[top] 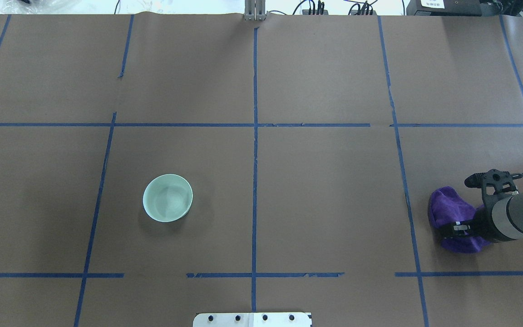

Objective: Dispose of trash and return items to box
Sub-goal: 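Grasp and lift the purple cloth with the right gripper while left holds cup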

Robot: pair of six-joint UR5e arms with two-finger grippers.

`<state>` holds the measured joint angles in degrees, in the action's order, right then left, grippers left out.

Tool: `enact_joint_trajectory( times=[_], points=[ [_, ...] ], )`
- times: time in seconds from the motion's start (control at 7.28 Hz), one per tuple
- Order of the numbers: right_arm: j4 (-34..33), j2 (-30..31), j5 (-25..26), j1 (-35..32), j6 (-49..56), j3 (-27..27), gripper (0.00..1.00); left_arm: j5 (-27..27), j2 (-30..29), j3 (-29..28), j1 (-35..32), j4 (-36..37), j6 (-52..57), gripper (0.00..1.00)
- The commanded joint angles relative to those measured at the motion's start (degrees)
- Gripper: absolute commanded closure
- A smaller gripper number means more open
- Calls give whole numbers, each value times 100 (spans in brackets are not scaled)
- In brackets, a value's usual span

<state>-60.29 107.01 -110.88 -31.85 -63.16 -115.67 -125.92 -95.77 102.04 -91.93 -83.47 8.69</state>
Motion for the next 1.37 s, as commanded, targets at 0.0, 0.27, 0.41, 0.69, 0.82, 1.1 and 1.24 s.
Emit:
enact_joint_trajectory(
  times=[0.0, 0.27, 0.41, 0.69, 0.82, 1.1, 1.24],
  points=[
    [-9, 109, -21, -101, 50, -17, 100, -12, -21, -332, -140, -29, 168, 100],
    [-9, 162, -134, -529, 67, -113, 100, -12, 49, -517, -219, -47, 177, 100],
    [-9, 179, -710, -976, 67, -288, 100, -12, 171, -518, -237, -47, 177, 100],
    [-18, 223, -1355, -1671, 76, -674, 100, -12, 513, -780, -229, -221, 177, 100],
    [-26, 223, -1714, -2058, 76, -868, 100, -21, 880, -782, -229, -597, 177, 100],
    [-131, 232, -1964, -2604, 94, -1246, 100, -91, 1479, -773, -220, -1143, 133, 100],
    [-184, 224, -1964, -2833, 372, -1300, 100, -135, 1560, -973, -202, -1450, 133, 100]
  ],
)
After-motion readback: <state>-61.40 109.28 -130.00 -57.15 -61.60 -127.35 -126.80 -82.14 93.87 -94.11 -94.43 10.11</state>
